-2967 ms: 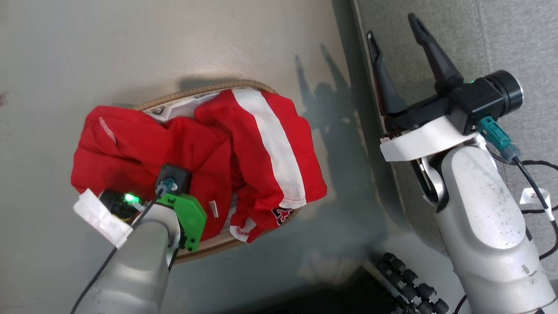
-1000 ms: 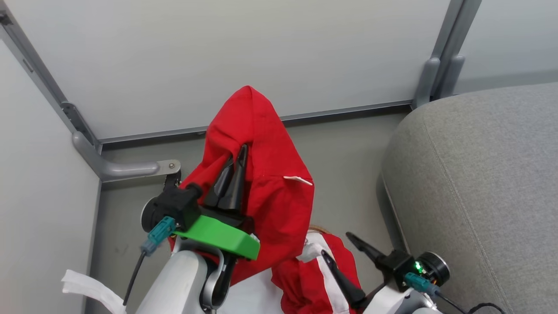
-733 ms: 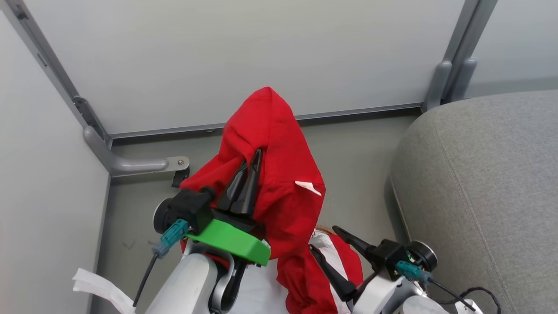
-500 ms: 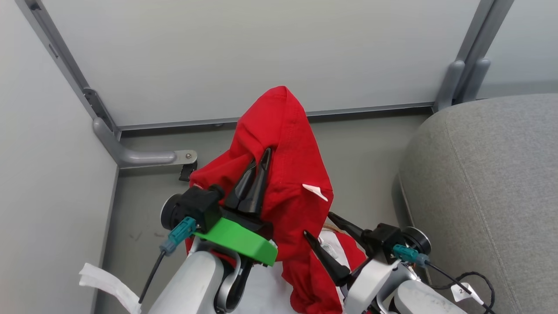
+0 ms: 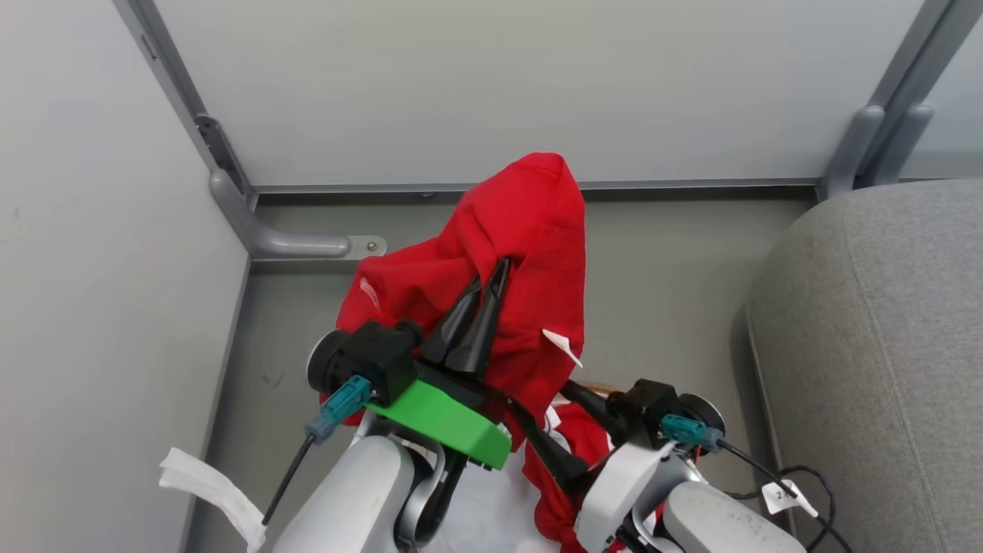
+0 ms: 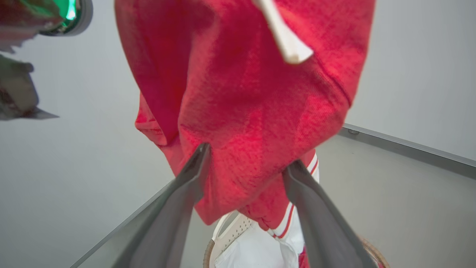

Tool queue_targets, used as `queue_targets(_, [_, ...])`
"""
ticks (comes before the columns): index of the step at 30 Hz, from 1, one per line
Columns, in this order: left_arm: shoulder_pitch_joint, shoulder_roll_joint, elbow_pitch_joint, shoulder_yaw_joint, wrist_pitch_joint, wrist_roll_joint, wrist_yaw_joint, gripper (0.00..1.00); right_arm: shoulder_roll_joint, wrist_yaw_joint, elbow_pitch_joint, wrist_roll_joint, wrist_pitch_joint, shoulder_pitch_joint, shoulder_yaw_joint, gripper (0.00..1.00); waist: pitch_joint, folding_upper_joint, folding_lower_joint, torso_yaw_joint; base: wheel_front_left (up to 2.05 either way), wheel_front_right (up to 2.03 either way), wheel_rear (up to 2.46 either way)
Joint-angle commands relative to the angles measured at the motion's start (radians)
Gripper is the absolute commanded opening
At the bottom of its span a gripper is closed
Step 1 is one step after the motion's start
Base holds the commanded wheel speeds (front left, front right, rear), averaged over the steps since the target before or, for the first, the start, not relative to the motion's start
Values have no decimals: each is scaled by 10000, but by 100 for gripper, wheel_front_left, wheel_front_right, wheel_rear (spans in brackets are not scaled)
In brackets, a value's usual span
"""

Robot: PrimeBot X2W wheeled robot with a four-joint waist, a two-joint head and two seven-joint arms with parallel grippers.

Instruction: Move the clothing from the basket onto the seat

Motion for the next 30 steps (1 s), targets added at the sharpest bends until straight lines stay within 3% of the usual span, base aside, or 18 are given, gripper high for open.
queue_targets(1, [-158, 23, -37, -22, -10, 5, 75, 0, 26, -10, 45, 42, -19, -180, 19, 0, 27, -1, 0, 100, 0, 0, 0])
queue_targets(16, [158, 22, 213, 375, -10, 189, 178, 0, -42, -10, 16, -329, -17, 708, -1245, 0, -43, -1, 0, -381, 0, 0, 0])
queue_targets(30, [336, 28, 457, 663, -26, 283, 123, 0, -200, -13, -245, -688, -11, 1676, -2482, 0, -127, -1, 0, -1846, 0, 0, 0])
